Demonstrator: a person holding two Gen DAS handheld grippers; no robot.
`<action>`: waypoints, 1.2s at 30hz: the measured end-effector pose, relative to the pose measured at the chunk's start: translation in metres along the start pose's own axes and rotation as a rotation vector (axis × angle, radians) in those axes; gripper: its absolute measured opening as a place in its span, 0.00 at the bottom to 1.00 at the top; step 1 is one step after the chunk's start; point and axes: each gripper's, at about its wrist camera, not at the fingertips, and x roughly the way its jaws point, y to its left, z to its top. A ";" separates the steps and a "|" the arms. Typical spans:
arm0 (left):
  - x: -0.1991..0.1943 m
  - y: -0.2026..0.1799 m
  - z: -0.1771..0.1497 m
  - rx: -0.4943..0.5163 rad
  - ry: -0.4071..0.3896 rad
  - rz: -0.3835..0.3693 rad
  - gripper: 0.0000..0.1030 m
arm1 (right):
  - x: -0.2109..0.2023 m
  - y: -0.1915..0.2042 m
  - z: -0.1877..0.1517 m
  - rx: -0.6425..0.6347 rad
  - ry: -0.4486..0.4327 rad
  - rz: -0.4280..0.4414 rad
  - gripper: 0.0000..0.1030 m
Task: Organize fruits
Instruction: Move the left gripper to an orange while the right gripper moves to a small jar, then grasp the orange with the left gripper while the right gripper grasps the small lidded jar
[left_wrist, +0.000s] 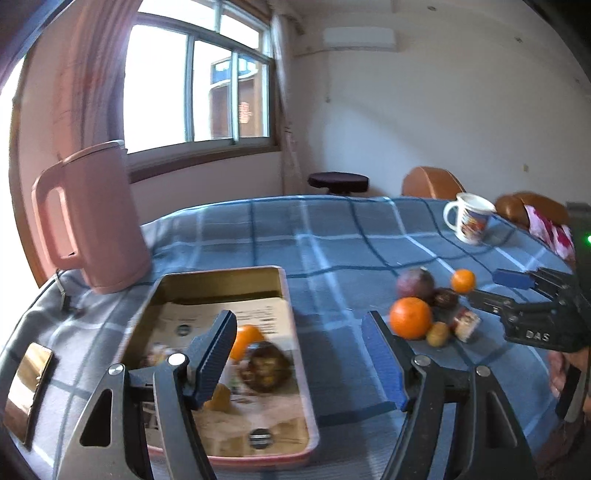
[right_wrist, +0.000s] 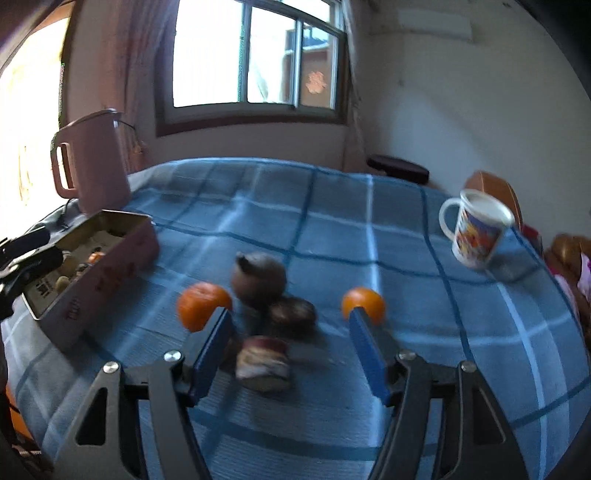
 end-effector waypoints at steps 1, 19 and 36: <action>0.002 -0.007 0.000 0.017 0.006 -0.005 0.69 | 0.002 -0.001 -0.001 0.005 0.013 0.013 0.65; 0.035 -0.047 0.003 0.098 0.079 -0.086 0.70 | 0.033 0.004 -0.009 0.007 0.184 0.144 0.45; 0.091 -0.082 0.015 0.116 0.228 -0.188 0.69 | 0.028 -0.019 -0.002 0.036 0.106 0.004 0.37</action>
